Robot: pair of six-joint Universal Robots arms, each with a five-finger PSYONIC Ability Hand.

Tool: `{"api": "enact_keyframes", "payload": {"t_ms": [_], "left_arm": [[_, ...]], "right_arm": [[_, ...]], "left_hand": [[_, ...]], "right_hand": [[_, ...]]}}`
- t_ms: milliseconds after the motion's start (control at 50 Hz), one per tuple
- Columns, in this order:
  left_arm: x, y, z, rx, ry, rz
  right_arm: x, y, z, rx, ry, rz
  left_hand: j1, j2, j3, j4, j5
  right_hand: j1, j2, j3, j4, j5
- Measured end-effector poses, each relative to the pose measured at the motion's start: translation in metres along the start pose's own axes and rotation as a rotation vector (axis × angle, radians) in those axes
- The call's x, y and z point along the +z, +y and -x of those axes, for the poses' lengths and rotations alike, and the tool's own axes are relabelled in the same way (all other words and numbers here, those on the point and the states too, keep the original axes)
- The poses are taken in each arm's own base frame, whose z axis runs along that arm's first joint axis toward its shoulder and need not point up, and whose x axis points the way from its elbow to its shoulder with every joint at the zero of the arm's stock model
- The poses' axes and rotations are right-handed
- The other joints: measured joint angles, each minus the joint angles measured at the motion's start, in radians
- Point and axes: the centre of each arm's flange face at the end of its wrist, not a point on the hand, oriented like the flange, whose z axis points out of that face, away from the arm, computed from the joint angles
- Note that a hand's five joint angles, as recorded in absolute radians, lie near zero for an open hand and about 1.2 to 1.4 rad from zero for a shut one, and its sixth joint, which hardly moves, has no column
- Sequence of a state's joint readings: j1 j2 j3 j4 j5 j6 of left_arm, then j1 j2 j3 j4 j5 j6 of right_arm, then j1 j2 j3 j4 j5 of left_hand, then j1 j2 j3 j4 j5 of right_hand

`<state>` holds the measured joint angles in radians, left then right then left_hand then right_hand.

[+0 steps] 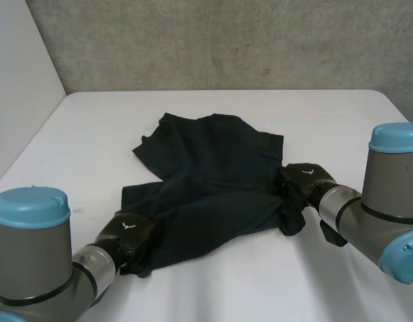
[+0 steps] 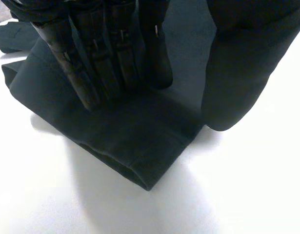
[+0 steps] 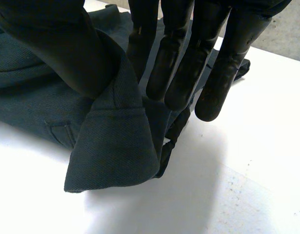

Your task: Fold the shorts.

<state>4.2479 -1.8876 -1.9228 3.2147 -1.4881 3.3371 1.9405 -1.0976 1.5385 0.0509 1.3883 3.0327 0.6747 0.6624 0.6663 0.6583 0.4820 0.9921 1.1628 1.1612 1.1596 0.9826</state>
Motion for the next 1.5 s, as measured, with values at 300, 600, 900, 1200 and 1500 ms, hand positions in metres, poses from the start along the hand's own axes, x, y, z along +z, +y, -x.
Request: {"api": "enact_keyframes", "payload": {"t_ms": [300,600,900,1200,1500], "left_arm": [[0.008,-0.002,0.003,0.0,-0.009,-0.027],[0.012,-0.001,0.004,0.002,-0.013,-0.031],[0.006,0.003,0.0,0.004,-0.004,-0.015],[0.014,0.003,0.004,0.021,-0.013,-0.015],[0.02,0.004,0.008,0.067,-0.046,-0.027]], "right_arm": [[0.0,0.001,0.0,-0.001,-0.001,0.003],[0.0,0.002,0.0,-0.001,-0.002,0.004],[-0.001,0.002,0.001,-0.001,-0.003,0.004],[-0.001,0.003,0.001,-0.001,-0.002,0.006],[-0.001,0.002,0.001,-0.001,-0.002,0.003]], "left_hand": [[0.075,0.084,0.08,0.09,0.085],[0.077,0.087,0.085,0.093,0.09],[0.031,0.045,0.045,0.047,0.048],[0.035,0.055,0.053,0.057,0.062],[0.449,0.525,0.507,0.526,0.491]], "right_hand": [[0.0,0.0,0.0,0.0,0.0],[0.0,0.0,0.0,0.0,0.0],[0.0,0.0,0.0,0.0,0.0],[0.0,0.0,0.0,0.0,0.0],[0.0,0.0,0.001,0.0,0.0]]}}
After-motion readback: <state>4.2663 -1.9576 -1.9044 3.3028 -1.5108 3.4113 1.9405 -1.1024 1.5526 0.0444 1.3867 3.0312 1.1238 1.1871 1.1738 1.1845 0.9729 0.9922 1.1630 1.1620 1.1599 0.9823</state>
